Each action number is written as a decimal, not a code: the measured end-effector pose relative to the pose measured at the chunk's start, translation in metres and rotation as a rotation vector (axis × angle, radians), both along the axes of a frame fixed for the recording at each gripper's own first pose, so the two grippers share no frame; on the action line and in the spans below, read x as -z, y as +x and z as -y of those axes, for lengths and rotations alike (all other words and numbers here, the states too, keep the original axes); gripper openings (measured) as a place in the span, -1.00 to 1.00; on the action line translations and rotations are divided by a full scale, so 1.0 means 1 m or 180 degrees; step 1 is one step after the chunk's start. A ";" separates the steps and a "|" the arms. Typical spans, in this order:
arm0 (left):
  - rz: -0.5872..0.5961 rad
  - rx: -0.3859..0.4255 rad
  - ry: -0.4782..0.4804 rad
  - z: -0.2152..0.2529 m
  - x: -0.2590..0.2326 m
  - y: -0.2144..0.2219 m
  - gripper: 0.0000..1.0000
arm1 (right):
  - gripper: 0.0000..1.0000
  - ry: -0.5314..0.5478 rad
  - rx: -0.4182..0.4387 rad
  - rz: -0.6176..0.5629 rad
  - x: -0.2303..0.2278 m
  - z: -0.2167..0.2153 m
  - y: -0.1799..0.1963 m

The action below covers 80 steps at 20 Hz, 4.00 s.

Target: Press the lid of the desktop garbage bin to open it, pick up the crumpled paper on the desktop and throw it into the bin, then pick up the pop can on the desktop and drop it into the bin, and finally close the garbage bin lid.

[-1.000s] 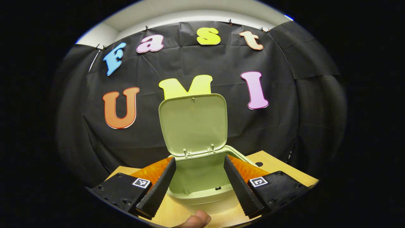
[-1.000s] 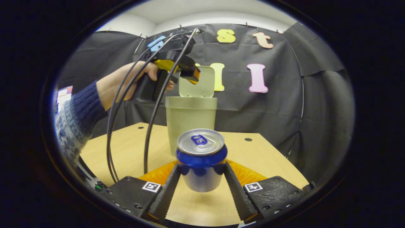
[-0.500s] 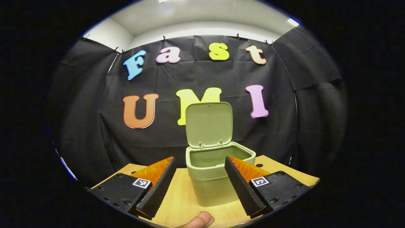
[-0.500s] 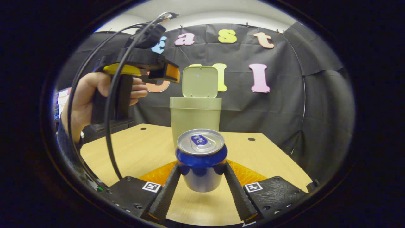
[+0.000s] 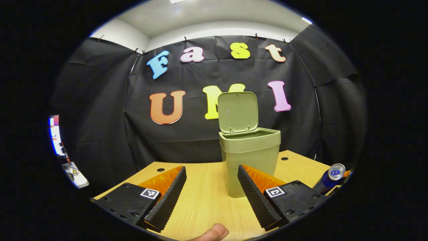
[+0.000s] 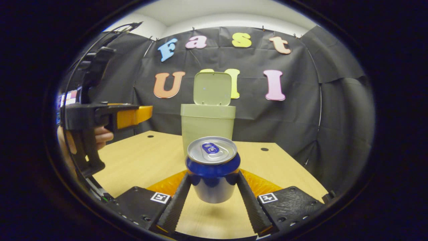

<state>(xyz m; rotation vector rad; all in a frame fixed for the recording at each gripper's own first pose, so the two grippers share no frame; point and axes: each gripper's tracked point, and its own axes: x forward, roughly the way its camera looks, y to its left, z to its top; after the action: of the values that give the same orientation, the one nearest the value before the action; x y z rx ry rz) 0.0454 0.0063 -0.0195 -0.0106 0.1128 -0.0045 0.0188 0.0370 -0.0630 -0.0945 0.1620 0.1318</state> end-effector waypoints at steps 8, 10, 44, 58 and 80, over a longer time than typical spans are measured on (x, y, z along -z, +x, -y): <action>-0.0033 0.0031 -0.0049 -0.013 0.011 -0.023 0.99 | 0.60 -0.0184 0.0005 0.0205 -0.046 -0.017 -0.001; -0.0033 0.0076 -0.0047 -0.012 0.011 -0.026 0.99 | 0.60 -0.0234 -0.0024 0.0294 -0.068 -0.024 0.001; 0.0037 -0.0052 -0.0182 -0.062 -0.001 -0.027 0.98 | 0.62 -0.0043 0.0127 -0.0276 -0.191 -0.107 0.298; 0.0042 -0.0057 -0.0200 -0.059 -0.001 -0.025 0.99 | 0.90 -0.0027 0.0184 -0.0029 -0.236 -0.091 0.291; -0.0195 -0.0138 -0.0380 -0.075 0.029 -0.006 0.99 | 0.89 -0.0051 0.0145 0.0235 -0.336 -0.132 0.396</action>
<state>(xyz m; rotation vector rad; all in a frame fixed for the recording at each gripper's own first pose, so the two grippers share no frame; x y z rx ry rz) 0.0397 0.0814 -0.0486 -0.1325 0.1733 0.0324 0.4144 0.1686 0.2731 -0.1114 0.0916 0.0814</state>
